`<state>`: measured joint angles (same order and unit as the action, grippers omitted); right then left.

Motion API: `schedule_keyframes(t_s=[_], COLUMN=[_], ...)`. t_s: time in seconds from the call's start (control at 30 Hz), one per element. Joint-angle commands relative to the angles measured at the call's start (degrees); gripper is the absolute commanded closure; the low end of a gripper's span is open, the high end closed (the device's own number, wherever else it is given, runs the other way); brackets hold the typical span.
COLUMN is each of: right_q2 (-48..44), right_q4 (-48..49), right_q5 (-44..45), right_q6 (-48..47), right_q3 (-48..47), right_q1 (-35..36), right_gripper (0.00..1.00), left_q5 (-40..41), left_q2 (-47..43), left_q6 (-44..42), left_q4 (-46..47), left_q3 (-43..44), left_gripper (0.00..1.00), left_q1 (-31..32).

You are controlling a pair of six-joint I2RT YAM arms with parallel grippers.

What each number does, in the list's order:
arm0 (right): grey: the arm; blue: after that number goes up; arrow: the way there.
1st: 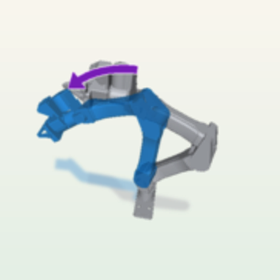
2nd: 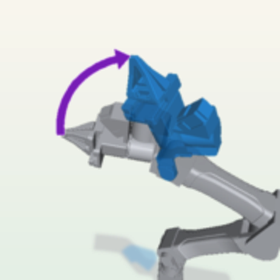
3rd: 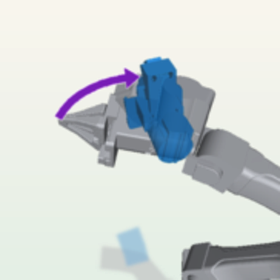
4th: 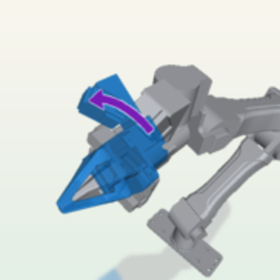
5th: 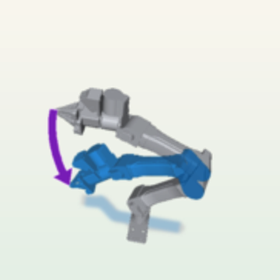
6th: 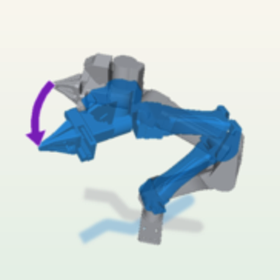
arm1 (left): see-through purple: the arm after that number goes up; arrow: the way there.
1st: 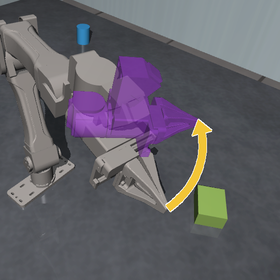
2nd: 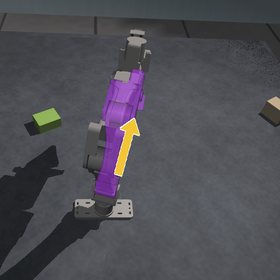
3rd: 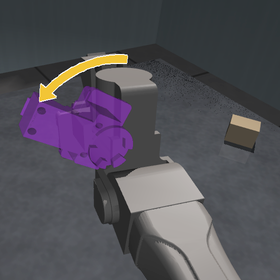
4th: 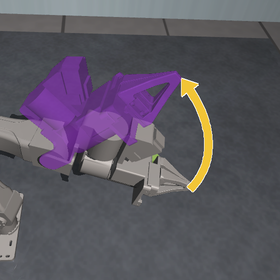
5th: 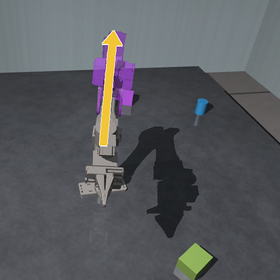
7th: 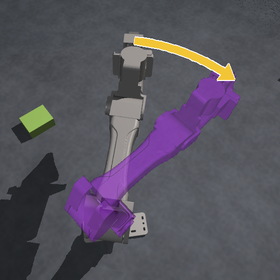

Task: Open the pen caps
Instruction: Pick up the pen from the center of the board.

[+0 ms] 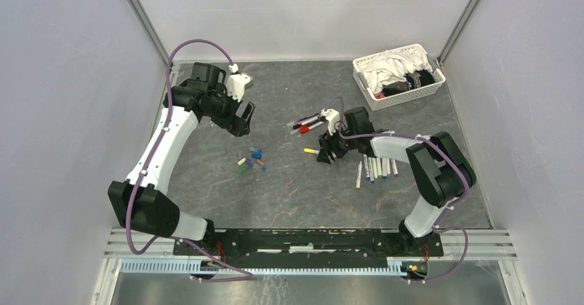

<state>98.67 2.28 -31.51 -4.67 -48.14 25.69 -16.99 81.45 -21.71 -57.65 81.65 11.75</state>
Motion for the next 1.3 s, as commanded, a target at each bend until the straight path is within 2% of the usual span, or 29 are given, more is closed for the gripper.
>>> schedule_keyframes(t_s=[0.0, 0.17, 0.23, 0.33, 0.5, 0.6, 0.73, 0.8, 0.93, 1.07, 1.27], right_q2=[-3.3, -2.7, -2.7, -3.3, -5.6, -8.8, -10.6, -10.8, -11.9, -12.2, -12.4], right_q4=[1.1, 2.6, 3.4, 4.3, 6.9, 12.8, 21.4, 22.8, 27.0, 27.1, 26.4], right_q5=[2.3, 12.7, 15.6, 18.0, 15.0, 5.4, -10.3, -14.8, -20.5, -22.9, -24.5], right_q6=[0.5, -0.3, 0.0, 0.0, 1.3, 7.7, 17.4, 20.2, 25.4, 27.1, 27.9], right_q3=[3.3, 4.4, 4.6, 5.3, 8.1, 10.7, 11.6, 11.0, 11.2, 9.7, 8.3], right_q1=[1.0, 5.1, 5.9, 6.5, 6.8, 6.8, 6.9, 7.6, 10.0, 11.8, 12.1], right_gripper=[0.33, 0.43, 0.49, 0.65, 0.88, 0.99, 1.0, 1.0, 1.0, 1.0, 1.0], left_q5=[-2.2, -3.4, -4.3, -6.7, -14.7, -18.6, -20.2, -21.4, -25.2, -28.2, -34.1], left_q2=[-1.7, -1.3, -1.4, -2.4, -3.5, -2.7, -1.5, -0.5, 2.6, 6.3, 12.0], left_q6=[-0.7, -0.4, -0.7, -2.2, -7.1, -11.1, -16.6, -18.9, -24.0, -27.2, -34.5], left_q4=[-0.6, -0.8, -1.1, -1.0, -1.6, -3.3, -3.7, -3.9, -5.8, -7.8, -15.9], left_q3=[2.4, 2.4, 2.1, 0.6, -4.1, -6.5, -10.1, -10.8, -10.3, -8.2, -4.0], left_gripper=[0.0, 0.0, 0.0, 0.0, 0.0, 0.0, 0.0, 0.0, 0.0, 0.02, 0.3], left_q1=[0.0, 0.1, 0.1, 0.1, 0.5, 3.7, 9.1, 10.3, 12.2, 13.9, 15.2])
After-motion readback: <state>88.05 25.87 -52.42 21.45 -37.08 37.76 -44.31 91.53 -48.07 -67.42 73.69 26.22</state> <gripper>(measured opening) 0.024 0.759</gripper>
